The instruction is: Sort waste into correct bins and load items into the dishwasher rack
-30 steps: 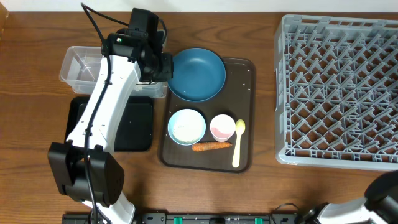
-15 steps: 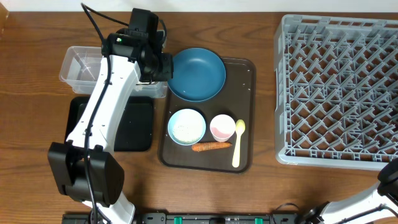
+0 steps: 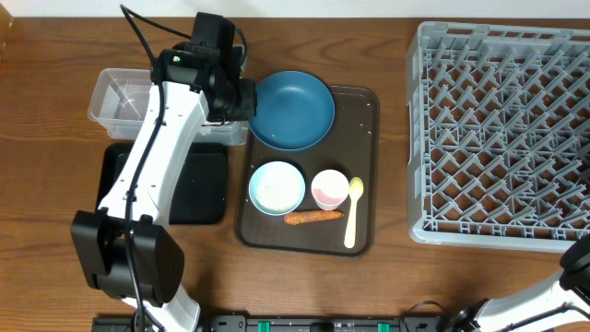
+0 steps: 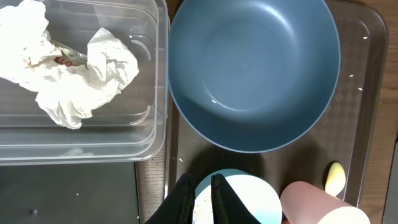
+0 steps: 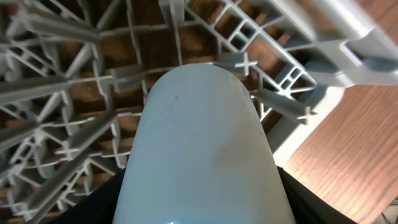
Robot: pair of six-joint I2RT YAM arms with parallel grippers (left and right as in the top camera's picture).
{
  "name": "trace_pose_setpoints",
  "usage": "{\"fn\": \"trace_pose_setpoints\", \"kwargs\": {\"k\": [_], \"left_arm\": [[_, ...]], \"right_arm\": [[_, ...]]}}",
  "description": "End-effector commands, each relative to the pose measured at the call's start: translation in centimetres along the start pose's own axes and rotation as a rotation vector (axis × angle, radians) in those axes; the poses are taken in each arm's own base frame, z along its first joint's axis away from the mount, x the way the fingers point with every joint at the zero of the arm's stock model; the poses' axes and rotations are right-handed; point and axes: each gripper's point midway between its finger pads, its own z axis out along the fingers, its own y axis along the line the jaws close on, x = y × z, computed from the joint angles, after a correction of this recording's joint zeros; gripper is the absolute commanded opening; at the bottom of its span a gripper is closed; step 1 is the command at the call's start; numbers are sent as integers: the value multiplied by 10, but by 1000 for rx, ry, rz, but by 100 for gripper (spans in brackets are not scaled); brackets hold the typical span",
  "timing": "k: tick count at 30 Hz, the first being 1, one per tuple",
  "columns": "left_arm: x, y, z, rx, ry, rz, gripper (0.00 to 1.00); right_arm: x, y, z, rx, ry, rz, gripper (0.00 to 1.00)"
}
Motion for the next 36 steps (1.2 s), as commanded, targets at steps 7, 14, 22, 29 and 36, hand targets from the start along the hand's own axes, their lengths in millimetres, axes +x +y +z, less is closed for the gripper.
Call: {"fn": "trace_pose_setpoints", "kwargs": {"k": [7,14,22,29,36], "left_arm": [[-3,3,-3,-11,-10,10,14],[-3,3,-3,-11,-11,10,15],[-3,3,-3,-11,-10,10,16],[-3,3,-3,-11,-10,10,17],[-2,0,-3,0,-8,12,25]], "right_arm": [[10,0,23,-1,20,19,6],[8,3,23,-16,14,20,68],[3,18,7,-112,-10,-23,72],[-5,16,-26,-129,-95,-19,71],[4,50,-75,-355,-144,-65,71]]}}
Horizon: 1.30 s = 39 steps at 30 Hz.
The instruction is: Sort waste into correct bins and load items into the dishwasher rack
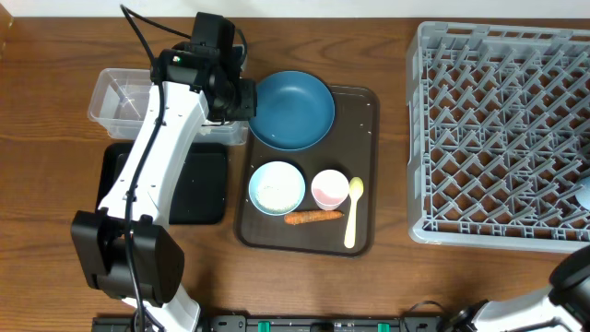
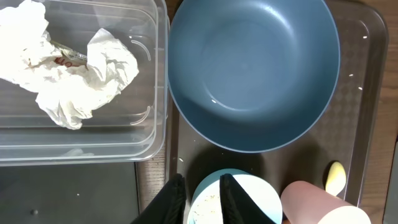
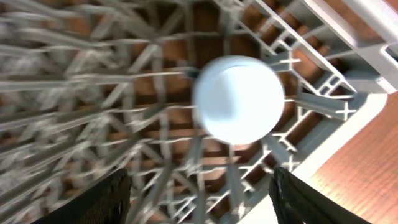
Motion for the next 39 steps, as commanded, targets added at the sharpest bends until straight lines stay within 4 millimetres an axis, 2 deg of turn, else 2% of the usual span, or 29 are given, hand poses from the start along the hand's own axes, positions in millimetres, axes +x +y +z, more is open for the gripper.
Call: {"fn": "trace_pose_setpoints", "kwargs": {"k": [1,5,10,14,19,24,29,39], "left_arm": [[-2,0,-3,0,-7,9,27],[1,-8,-1,5,0,27,37],[13,-26,5,17,29,72,46],[33,-40,15,19,83,112,48],[63,-53,31,16,159,161,49],[94,-65,44,11,234,217,48],[112,-80,47,18,262,272,48],[132,-110,49,37,282,368,49]], "right_arm": [[-1,38,-31,-191,-40,-58,71],[19,82,-41,-342,4,-200,71],[48,128,-43,-390,54,-370,72],[72,167,-46,-428,81,-483,72],[99,202,-49,-433,94,-606,73],[122,226,-52,-419,101,-704,76],[135,241,-54,-427,95,-757,78],[139,246,-56,-436,94,-775,80]]}}
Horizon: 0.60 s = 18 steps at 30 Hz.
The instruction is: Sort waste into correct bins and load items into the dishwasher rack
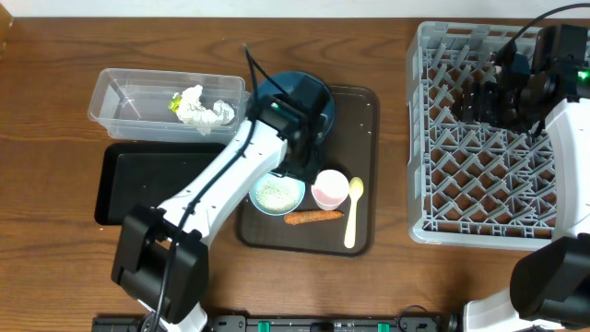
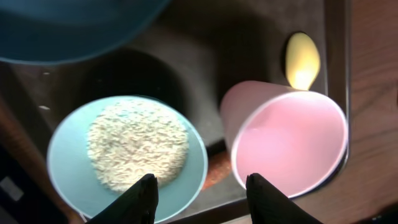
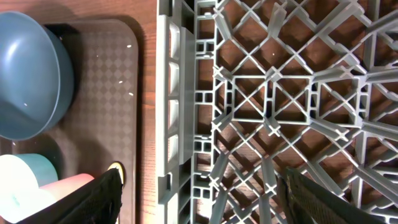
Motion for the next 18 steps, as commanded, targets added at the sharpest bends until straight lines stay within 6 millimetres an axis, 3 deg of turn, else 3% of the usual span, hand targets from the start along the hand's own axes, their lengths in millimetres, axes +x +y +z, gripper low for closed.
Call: {"fn": "trace_pose_setpoints", "kwargs": {"k": [1,18], "left_arm": [[5,-8,6,-2,19,35,49],[9,-11,43,-19,99,46,49]], "right_arm": [[-3,4,-3,4,-10,-32,80],[-4,4,-3,4,-14,-33,80]]}}
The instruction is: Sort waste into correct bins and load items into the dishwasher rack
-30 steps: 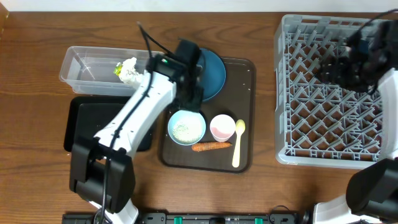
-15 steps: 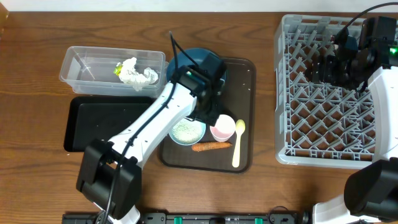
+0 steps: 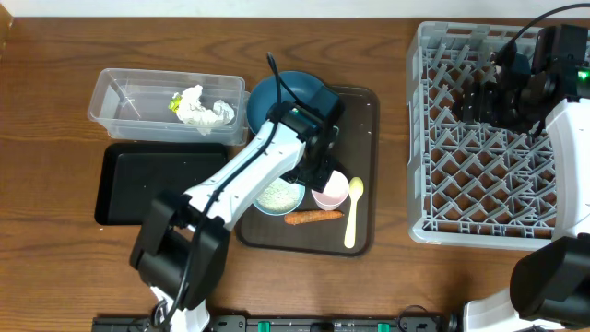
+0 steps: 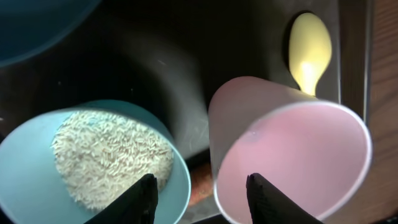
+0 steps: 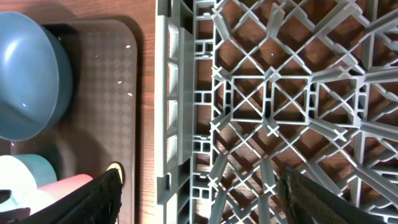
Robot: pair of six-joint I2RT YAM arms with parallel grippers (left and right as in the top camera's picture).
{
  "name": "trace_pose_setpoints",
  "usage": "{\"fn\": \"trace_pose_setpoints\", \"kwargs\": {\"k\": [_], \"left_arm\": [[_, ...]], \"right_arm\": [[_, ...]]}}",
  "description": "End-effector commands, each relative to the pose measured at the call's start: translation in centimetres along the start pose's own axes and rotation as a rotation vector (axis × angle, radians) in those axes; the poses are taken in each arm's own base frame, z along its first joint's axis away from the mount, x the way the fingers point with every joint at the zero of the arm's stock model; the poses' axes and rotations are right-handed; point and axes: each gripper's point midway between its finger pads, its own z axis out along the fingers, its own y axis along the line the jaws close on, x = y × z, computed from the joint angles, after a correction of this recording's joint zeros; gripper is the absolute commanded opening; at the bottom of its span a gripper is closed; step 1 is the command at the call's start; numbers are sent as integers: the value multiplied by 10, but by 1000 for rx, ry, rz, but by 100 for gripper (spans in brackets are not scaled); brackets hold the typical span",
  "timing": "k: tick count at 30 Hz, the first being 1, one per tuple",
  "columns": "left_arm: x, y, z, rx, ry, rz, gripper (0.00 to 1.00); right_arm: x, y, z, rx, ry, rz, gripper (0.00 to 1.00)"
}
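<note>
My left gripper point(image 4: 202, 200) hangs open and low over the brown tray point(image 3: 364, 111). One finger is over the light blue bowl of rice point(image 4: 93, 162), the other over the pink cup point(image 4: 292, 162), and the cup's left rim lies between the jaws. A carrot piece point(image 4: 202, 180) shows between bowl and cup, and a yellow spoon point(image 4: 309, 50) lies beyond the cup. From overhead, the left gripper point(image 3: 318, 173) sits between the big blue bowl point(image 3: 277, 101) and the cup. My right gripper point(image 5: 199, 199) is wide open and empty above the left edge of the grey dishwasher rack point(image 5: 267, 112).
A clear bin point(image 3: 129, 97) holding crumpled paper point(image 3: 198, 106) stands at the far left, with a black tray point(image 3: 157, 184) in front of it. The rack point(image 3: 498, 138) fills the right side of the table. The carrot point(image 3: 313, 218) and spoon point(image 3: 353, 212) lie at the tray's front.
My left gripper has come lower and shifted right, from above the rice bowl and cup to astride the cup's left rim. The right arm has not moved.
First my left gripper was shut beside the clear bin, above the big blue bowl, while my right gripper held a pale cup in the rack. Then the left jaws had parted and the cup stood free. Later both grippers were open, left over the tray, right over the rack's left edge.
</note>
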Motion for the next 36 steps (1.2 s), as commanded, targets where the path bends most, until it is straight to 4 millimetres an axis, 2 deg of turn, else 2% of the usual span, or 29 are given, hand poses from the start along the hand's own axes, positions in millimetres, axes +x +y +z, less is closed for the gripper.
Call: {"fn": "trace_pose_setpoints", "kwargs": {"k": [1,6,13,18,22,25,30,33,36], "left_arm": [[2,1,12,-7,26,9,49],[2,2,23,-13,50,6,46],[-3,1,23,-8,29,8,25],[-4,1,23,-7,26,9,15],[-3,1,24,-8,29,1,14],[-3,1,24,-8,30,-27,7],[-5,0,23,-7,21,-26,6],[-8,3,15,-3,3,-36,6],[-18,8,-8,17,-49,-54,6]], "right_arm": [[-4,4,-3,1,-14,-33,80],[-4,4,-3,1,-16,-33,81],[-4,4,-3,0,-17,-34,84],[-4,4,-3,0,-16,-34,85],[-4,4,-3,0,-16,-33,86],[-4,4,-3,0,-16,-34,86],[-4,4,-3,0,-17,-34,87],[-4,4,-3,4,-17,-33,87],[-5,-3,-3,44,-20,-34,87]]}}
